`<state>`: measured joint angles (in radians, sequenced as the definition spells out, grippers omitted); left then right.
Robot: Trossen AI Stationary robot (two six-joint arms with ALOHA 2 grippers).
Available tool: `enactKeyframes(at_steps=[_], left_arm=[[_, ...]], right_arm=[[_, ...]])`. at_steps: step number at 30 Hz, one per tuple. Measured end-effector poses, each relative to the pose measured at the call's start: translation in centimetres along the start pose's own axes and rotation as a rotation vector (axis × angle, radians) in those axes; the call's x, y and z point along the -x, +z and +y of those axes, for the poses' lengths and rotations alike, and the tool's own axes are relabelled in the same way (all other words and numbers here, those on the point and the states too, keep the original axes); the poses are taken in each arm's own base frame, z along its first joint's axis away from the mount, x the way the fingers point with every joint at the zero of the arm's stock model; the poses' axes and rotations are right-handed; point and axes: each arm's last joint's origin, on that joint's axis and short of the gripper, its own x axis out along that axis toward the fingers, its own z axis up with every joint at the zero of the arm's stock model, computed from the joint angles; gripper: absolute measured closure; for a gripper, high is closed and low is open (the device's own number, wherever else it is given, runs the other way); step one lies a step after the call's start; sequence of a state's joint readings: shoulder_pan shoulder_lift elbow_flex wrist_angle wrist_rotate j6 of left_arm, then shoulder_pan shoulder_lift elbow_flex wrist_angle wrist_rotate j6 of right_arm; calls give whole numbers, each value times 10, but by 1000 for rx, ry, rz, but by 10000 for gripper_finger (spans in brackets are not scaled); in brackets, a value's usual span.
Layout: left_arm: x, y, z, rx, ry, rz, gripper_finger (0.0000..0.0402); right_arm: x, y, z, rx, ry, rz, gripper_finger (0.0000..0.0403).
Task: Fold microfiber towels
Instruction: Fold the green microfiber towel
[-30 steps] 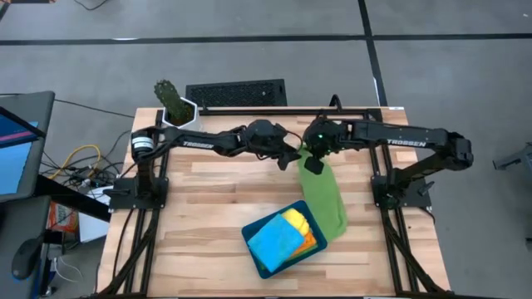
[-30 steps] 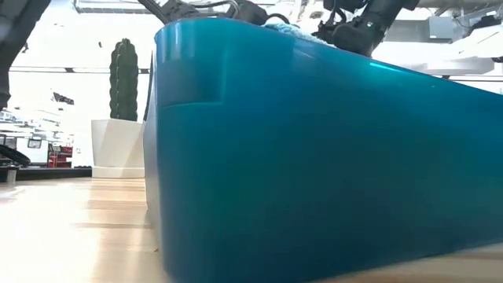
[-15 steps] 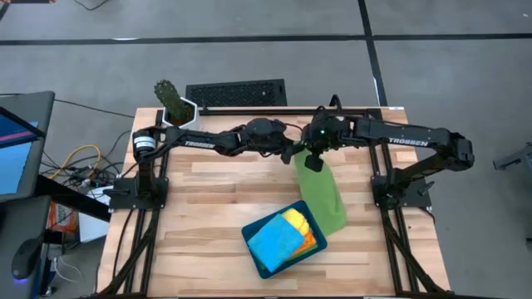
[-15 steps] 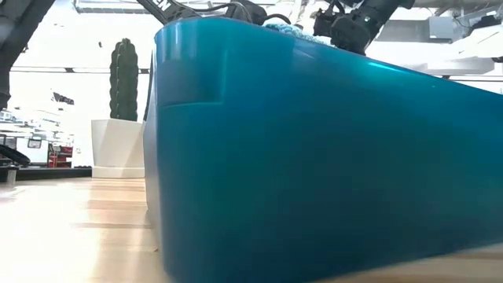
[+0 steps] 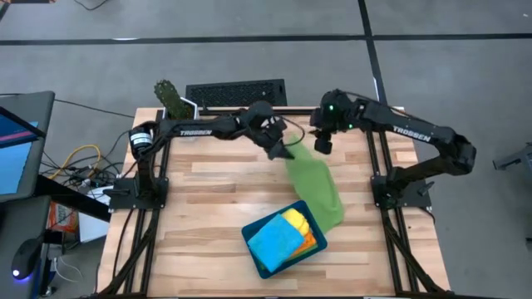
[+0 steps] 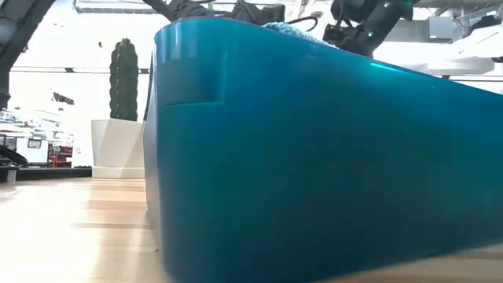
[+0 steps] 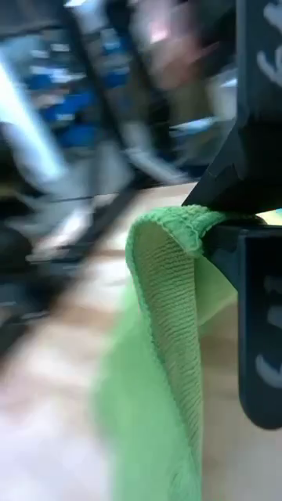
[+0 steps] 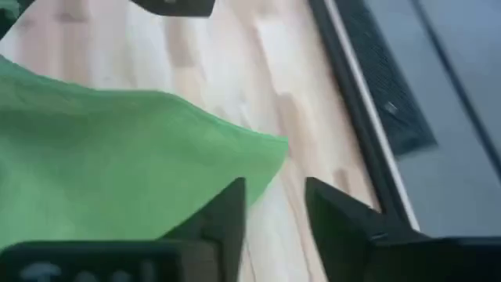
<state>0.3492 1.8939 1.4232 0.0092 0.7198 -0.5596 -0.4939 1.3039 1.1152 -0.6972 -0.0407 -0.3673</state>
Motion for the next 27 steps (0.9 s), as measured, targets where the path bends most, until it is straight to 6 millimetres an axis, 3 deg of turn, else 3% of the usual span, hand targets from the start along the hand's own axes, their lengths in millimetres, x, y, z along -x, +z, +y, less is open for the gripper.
enactKeyframes(at_steps=[5,8,12,18,27], left_arm=[[11,-4,-8,-29,43,239,401],[17,-4,-18,-73,93,326,401],[20,0,-35,-117,150,369,401],[11,-3,-50,-170,191,367,401],[4,-8,-56,-173,239,374,401]], right_arm=[[-23,-6,-25,47,146,-85,181],[-44,-9,-30,100,260,-107,155],[-87,-15,-23,157,374,-43,149],[-148,-18,-26,135,302,13,149],[-191,1,-11,206,341,89,149]])
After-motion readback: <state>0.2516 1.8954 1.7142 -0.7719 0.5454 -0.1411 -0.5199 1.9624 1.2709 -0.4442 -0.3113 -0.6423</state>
